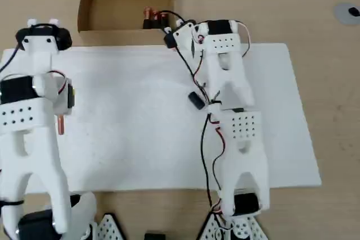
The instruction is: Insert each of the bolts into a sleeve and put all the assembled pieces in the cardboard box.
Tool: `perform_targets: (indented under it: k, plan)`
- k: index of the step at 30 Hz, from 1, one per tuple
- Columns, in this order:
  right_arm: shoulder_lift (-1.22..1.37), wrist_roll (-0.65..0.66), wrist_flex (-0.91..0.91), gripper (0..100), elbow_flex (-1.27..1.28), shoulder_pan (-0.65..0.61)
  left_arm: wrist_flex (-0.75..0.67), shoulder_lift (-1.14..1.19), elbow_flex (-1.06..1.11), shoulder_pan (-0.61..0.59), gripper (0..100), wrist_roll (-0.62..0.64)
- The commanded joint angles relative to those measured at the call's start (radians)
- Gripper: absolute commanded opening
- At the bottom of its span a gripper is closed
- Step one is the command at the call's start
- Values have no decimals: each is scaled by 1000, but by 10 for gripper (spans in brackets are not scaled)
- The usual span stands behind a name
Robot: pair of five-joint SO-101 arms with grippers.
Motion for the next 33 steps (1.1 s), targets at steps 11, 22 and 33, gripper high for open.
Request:
perform_targets:
  k: [11, 22, 33]
  plan:
    - [-714, -35, 5, 263, 644, -165, -14, -54, -5, 14, 10, -3]
    - [-731, -31, -167, 263, 908, -183, 3, -54, -2, 12, 10, 0]
    - [-504, -2, -195, 263, 737, -94, 28, -56, -3, 5, 10, 0]
